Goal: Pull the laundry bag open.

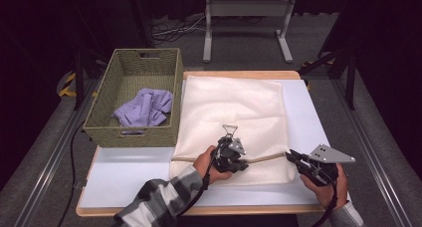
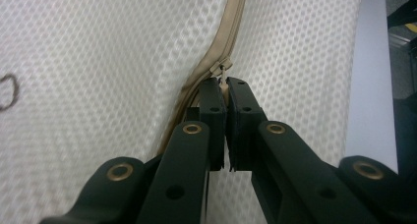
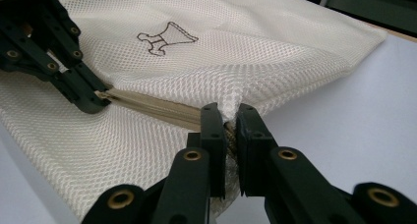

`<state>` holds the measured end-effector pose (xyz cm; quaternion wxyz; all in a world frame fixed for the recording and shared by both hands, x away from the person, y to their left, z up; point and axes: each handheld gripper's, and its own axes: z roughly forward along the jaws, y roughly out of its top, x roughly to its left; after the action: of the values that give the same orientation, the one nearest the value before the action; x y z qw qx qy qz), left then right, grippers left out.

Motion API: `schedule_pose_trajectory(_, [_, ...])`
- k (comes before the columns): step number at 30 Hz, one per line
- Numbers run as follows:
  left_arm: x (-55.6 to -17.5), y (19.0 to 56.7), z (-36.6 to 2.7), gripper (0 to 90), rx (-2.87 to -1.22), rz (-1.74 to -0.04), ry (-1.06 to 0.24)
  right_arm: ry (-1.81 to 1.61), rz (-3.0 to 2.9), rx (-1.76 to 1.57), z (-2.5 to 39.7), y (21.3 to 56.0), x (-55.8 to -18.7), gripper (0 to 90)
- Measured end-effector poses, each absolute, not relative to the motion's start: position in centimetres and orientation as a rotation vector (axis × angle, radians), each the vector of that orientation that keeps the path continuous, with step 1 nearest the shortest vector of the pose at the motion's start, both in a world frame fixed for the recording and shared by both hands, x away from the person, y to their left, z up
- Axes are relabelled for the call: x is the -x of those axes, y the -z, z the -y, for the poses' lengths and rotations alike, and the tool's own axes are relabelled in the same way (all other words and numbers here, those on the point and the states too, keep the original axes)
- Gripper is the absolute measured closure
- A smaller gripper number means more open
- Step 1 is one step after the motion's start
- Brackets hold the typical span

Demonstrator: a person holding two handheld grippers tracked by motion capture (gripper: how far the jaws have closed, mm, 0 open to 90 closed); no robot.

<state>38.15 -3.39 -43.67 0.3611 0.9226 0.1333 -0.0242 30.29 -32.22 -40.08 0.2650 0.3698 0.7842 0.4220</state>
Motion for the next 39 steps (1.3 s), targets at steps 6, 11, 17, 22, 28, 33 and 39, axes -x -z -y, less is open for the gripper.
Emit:
schedule_pose_trajectory(6, [-37.8,43.7,1.6,87.2,-2.384,-0.359,0.04,-1.148,-2.12,-1.012,32.4,40.2,-30.4,83.7])
schedule_pose_trajectory(11, [-37.7,43.8,0.3,87.2,-2.379,-0.382,0.04,-1.142,-2.117,-1.014,32.4,40.2,-30.3,83.7])
schedule_pose_trajectory(17, [-37.6,43.9,-1.2,87.2,-2.375,-0.4,0.037,-1.139,-2.118,-1.02,32.5,40.2,-30.4,83.7])
schedule_pose_trajectory(22, [-37.5,44.0,-2.3,87.2,-2.368,-0.427,0.027,-1.14,-2.114,-1.024,32.5,40.2,-30.4,83.7])
schedule_pose_trajectory(28, [-37.4,43.9,-3.7,87.2,-2.363,-0.454,0.018,-1.136,-2.118,-1.035,32.7,40.3,-30.5,83.6])
schedule_pose_trajectory(33, [-37.1,43.9,-4.3,87.2,-2.363,-0.457,-0.002,-1.139,-2.113,-1.036,32.7,40.3,-30.5,83.6])
schedule_pose_trajectory(39, [-37.1,44.0,-5.2,87.2,-2.354,-0.469,0.004,-1.136,-2.115,-1.036,32.7,40.3,-30.5,83.6])
